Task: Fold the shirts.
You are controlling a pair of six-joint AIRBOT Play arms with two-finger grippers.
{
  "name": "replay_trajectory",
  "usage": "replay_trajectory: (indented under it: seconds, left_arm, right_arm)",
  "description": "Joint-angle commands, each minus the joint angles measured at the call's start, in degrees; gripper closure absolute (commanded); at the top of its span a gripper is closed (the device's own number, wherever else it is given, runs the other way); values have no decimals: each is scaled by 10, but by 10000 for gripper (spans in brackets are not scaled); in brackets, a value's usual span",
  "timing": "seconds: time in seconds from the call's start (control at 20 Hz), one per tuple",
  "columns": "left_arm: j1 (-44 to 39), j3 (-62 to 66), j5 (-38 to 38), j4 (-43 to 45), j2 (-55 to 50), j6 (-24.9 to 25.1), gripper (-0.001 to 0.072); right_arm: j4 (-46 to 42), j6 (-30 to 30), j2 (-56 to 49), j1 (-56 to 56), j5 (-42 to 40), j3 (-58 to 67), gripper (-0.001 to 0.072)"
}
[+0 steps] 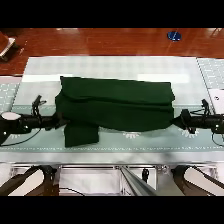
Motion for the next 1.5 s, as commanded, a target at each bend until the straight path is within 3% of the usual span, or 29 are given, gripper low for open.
replay_trajectory:
  seconds: [0.0,0.3,0.5,0.8,0.85,0.9,0.95,1.05,1.2,1.35,1.45]
  left_arm:
    - [-1,94,-3,-14,-13,-7,680]
    - [-44,340,0,-17,-171,-84,680]
    - [-68,488,-17,-17,-295,-106,680]
    - [-75,576,-40,-17,-424,-130,679]
    - [-75,577,-41,-18,-433,-131,568]
    - [-74,577,-52,-17,-437,-130,284]
    - [-67,578,-67,-10,-436,-123,200]
    - [-33,605,-133,40,-434,-122,201]
    - [38,611,-197,146,-393,-163,202]
    - [90,541,-143,172,-313,-169,202]
    - [88,437,-48,109,-229,-123,202]
  right_arm:
    - [15,-18,-7,15,11,60,691]
    - [36,25,-93,105,-72,223,691]
    - [36,54,-189,124,-63,323,691]
    - [54,53,-293,143,-75,415,674]
    - [57,53,-303,148,-85,420,492]
    - [60,51,-308,149,-92,424,293]
    - [59,47,-308,148,-94,427,298]
    - [37,47,-302,122,-70,446,298]
    - [-6,59,-283,63,-14,456,298]
    - [-70,66,-282,35,28,438,298]
    - [-79,66,-283,43,7,397,298]
